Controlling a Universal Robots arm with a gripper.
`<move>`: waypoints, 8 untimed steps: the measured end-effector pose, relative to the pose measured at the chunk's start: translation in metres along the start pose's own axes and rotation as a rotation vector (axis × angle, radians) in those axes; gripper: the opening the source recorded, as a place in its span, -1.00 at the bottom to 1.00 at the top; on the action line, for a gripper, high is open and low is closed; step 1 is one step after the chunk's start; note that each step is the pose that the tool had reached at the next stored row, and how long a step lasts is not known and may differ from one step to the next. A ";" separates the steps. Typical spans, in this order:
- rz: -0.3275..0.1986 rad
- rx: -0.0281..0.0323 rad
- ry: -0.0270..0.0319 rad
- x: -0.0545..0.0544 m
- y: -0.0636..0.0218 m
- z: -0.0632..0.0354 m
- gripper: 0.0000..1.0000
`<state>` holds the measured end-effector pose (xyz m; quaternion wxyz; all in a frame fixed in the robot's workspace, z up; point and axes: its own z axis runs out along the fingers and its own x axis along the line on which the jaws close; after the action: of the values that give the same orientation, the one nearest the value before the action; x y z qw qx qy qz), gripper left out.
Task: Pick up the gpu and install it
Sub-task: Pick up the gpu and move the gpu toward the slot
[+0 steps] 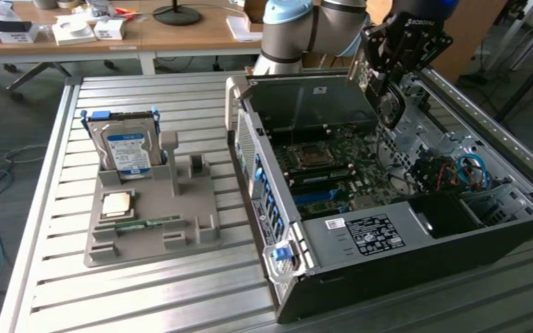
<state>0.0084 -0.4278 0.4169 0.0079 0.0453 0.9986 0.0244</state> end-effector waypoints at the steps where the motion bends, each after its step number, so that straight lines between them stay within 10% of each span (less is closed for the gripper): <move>1: 0.000 0.0001 0.0000 0.000 0.0000 0.0000 -0.47; 8: -0.010 -0.0001 0.0005 0.000 0.0000 0.0000 -0.47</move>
<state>0.0085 -0.4277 0.4169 0.0078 0.0400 0.9989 0.0244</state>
